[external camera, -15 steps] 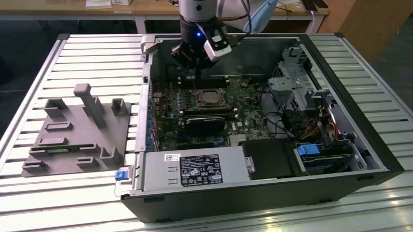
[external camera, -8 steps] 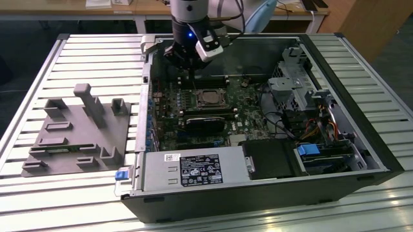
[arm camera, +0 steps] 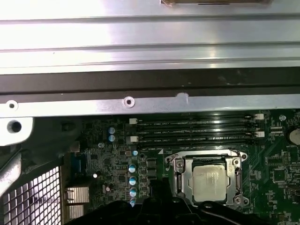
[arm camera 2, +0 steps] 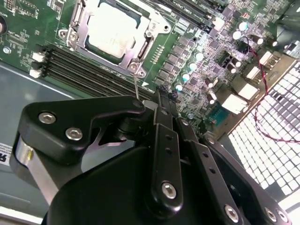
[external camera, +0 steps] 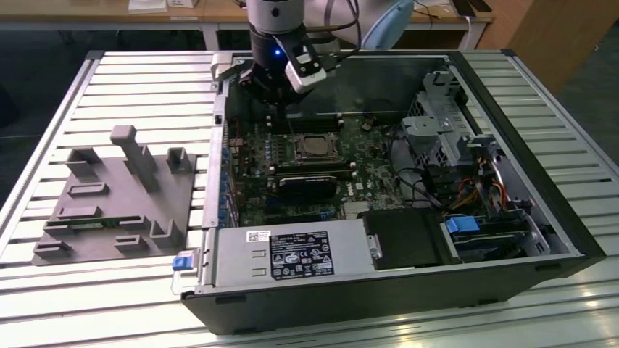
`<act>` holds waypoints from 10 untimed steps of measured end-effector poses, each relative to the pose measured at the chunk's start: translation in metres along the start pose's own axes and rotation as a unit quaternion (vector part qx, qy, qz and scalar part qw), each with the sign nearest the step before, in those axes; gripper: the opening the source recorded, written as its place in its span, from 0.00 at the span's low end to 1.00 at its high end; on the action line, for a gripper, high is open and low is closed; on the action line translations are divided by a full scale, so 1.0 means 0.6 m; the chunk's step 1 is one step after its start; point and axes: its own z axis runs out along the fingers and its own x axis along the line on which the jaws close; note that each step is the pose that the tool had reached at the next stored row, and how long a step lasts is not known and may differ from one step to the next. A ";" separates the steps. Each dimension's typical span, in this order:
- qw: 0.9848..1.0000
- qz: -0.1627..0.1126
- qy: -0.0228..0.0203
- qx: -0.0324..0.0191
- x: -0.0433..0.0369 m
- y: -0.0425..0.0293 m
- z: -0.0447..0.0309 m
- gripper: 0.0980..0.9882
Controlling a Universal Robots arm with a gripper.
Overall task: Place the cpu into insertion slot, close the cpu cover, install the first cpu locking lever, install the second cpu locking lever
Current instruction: 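Install the first cpu locking lever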
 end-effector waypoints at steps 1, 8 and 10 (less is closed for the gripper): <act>1.000 0.000 0.000 0.000 0.000 0.001 0.000 0.01; 1.000 0.000 0.000 0.000 0.008 0.015 0.004 0.01; 1.000 0.000 0.000 0.000 0.009 0.020 0.005 0.01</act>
